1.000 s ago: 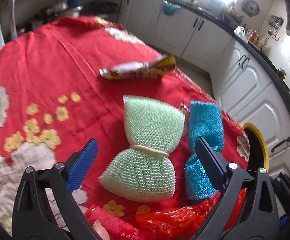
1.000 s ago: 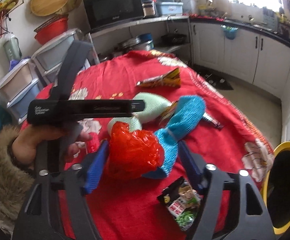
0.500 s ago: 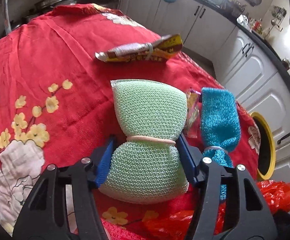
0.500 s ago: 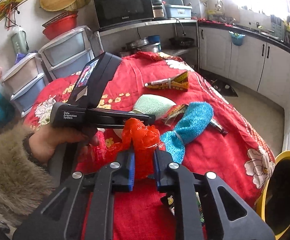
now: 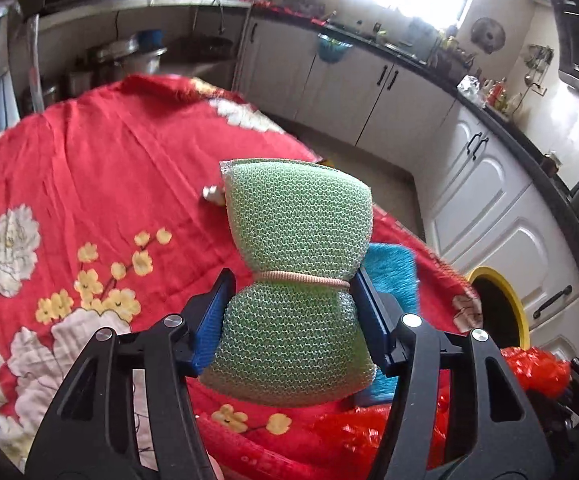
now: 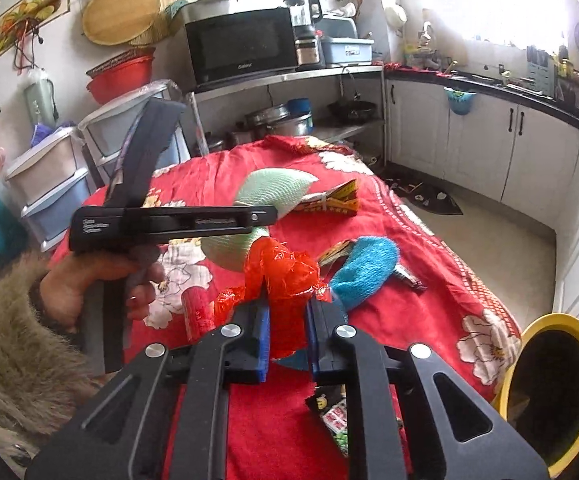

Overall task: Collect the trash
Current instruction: 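Grasp the green mesh scrubber with the left tool while the right tool grasps the red plastic bag, then carry the green scrubber and red bag over the yellow-rimmed bin with both tools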

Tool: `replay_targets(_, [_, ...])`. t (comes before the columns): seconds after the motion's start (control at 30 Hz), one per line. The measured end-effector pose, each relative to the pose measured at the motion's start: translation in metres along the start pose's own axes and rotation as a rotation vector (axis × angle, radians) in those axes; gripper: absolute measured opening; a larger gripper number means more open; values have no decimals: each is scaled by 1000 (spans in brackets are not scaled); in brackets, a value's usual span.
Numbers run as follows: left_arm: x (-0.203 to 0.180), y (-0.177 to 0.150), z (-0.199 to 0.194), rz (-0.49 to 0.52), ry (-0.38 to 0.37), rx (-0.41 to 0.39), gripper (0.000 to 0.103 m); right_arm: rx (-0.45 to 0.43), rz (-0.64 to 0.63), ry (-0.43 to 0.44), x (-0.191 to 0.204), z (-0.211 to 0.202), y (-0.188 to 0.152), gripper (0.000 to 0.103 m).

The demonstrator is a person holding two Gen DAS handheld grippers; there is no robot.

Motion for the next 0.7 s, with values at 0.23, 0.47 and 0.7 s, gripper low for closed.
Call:
replay_targets(0.23, [-27,9,-17,45,-30,-52,51,-38,36,-47,-20,-22,2,14])
replay_targets(0.47, [-58,16,-26,88,-69,-84,51,-72,79,-99,-42,-43,-1,14])
replay_targets(0.7, [-87,18,-28,132,-106,-98,51,-105,123,-156,-67,-65,-4,14])
Point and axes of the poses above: each gripper's, at about its wrist camera, not at the fingertips, and z roughly the way its jaws point, x to its left, y to its top, the point moved 5 cm from there along z, roughly the way its jaws point, and after that the axes turned 2 degrees about -z, right-handed, at the moved point
